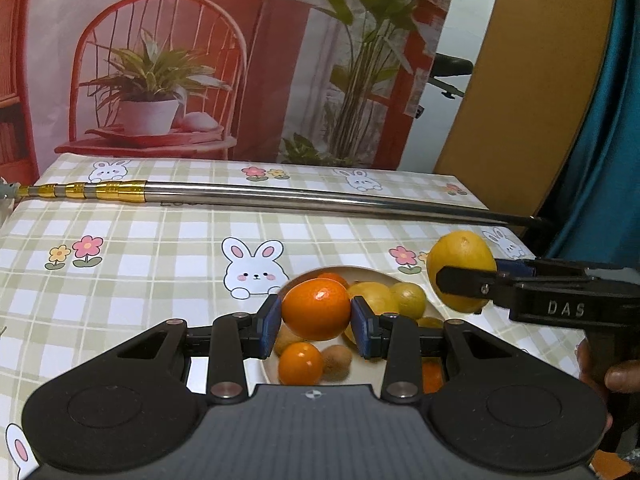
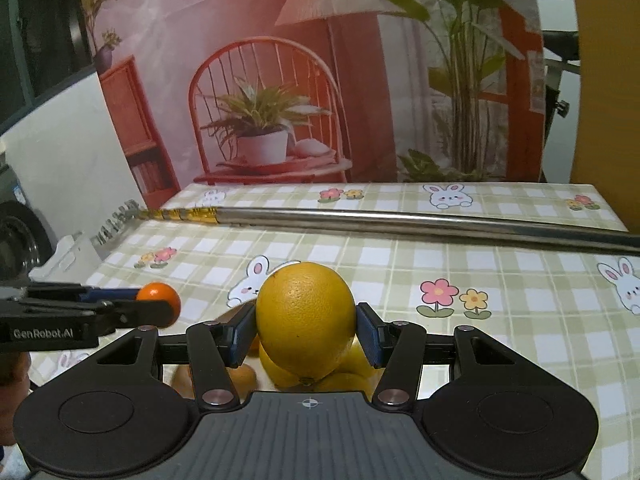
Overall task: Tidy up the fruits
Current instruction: 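Carry the mandarin and yellow citrus over the white plate with both tools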
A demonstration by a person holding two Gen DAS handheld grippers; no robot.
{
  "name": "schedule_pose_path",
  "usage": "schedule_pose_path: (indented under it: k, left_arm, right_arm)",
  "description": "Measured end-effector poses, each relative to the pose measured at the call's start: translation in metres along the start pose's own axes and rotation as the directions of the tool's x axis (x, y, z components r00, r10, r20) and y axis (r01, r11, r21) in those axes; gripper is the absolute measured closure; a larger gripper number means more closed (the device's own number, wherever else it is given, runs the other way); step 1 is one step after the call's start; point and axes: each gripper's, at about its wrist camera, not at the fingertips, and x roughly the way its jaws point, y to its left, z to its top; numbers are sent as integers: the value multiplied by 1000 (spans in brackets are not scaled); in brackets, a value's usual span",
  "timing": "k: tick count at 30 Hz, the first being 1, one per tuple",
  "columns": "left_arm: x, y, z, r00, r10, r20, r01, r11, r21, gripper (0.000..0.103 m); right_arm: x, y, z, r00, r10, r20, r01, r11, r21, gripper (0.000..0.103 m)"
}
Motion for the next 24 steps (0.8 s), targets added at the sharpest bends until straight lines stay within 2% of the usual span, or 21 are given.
schedule_pose_path:
  k: [8,13,19,24]
  left_arm:
    - [-23,-10,6,1000,-3,26,3,1000,0,63]
    - [-29,-18,2,1000,-7,13,7,1000,16,63]
    - [-12,-15,-12,998,-30,-59,30,1000,-8,63]
    - [16,-9,-22,988,-50,-148,45,998,-35,63]
  right_arm:
    - [-32,-2,7,998,-23,55,22,1000,17,53]
    - [-46,-2,6,998,-13,67,13,1000,0,53]
    - [-44,0,-9,1000,-2,30,3,1000,-19,53]
    - [-36,-1,-18,1000,-7,-2,7,1000,-19,53]
